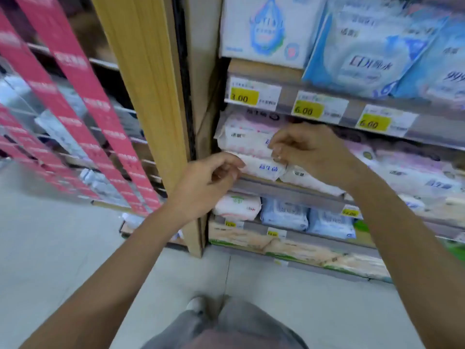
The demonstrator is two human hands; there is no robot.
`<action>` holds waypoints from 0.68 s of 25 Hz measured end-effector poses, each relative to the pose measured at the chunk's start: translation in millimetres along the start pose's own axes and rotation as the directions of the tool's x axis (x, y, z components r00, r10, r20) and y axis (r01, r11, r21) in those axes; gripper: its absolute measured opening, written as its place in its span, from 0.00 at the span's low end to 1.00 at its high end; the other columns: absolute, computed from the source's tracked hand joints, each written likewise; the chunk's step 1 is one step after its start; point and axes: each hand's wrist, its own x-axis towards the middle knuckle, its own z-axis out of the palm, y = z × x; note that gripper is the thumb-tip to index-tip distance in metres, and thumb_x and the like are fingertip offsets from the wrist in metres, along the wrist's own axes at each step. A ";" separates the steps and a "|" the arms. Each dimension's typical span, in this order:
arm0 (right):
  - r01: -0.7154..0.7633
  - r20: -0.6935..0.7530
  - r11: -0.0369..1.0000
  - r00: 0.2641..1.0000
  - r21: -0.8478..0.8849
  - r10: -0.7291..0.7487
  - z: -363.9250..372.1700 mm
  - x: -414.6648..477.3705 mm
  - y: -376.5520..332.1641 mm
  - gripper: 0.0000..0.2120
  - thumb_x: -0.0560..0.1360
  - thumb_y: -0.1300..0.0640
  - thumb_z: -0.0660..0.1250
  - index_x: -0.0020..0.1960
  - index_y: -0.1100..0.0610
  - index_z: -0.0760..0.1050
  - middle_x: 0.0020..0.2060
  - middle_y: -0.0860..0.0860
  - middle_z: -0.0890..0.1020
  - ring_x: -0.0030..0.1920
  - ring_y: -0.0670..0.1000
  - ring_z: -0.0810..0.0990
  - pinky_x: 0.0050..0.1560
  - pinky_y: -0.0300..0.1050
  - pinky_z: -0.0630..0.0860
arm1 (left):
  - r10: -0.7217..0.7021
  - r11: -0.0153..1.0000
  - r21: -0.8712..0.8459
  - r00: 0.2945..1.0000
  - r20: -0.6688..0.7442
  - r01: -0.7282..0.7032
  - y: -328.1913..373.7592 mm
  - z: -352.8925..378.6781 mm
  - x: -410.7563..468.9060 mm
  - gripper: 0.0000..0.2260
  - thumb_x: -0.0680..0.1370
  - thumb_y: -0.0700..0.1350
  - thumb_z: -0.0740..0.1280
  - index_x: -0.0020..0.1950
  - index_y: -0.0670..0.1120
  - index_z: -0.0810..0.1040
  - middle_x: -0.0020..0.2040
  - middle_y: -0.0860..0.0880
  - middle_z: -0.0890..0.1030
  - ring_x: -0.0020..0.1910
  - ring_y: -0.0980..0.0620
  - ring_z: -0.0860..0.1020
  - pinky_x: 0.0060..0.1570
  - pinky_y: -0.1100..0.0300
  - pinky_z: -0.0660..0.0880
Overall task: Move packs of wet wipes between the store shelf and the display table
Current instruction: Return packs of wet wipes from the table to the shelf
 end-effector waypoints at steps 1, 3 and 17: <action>-0.041 0.104 0.997 0.993 -0.060 0.047 27.0 -6.8 19.2 0.04 0.76 0.61 0.66 0.47 0.56 0.79 0.38 0.49 0.80 0.35 0.38 0.76 0.39 0.28 0.72 | -0.088 0.996 0.020 0.996 0.017 0.087 -18.4 10.3 -21.2 0.09 0.77 0.34 0.64 0.53 0.43 0.80 0.41 0.55 0.80 0.41 0.63 0.77 0.42 0.74 0.70; -0.088 0.269 0.986 0.955 -0.141 0.124 77.2 -18.2 56.9 0.06 0.77 0.60 0.65 0.51 0.59 0.79 0.40 0.47 0.80 0.38 0.38 0.76 0.38 0.24 0.68 | -0.260 0.964 0.062 0.965 0.034 0.257 -52.6 31.5 -66.0 0.09 0.78 0.35 0.64 0.54 0.43 0.80 0.43 0.52 0.82 0.42 0.62 0.78 0.41 0.75 0.70; 0.896 0.989 0.439 0.005 -0.068 0.145 318.6 -193.2 78.5 0.12 0.78 0.58 0.58 0.58 0.57 0.73 0.59 0.58 0.77 0.58 0.59 0.76 0.51 0.46 0.72 | -0.902 0.117 -0.386 -0.064 -0.427 0.915 -24.0 236.8 -472.0 0.13 0.80 0.45 0.58 0.63 0.49 0.75 0.58 0.50 0.79 0.57 0.49 0.77 0.54 0.58 0.71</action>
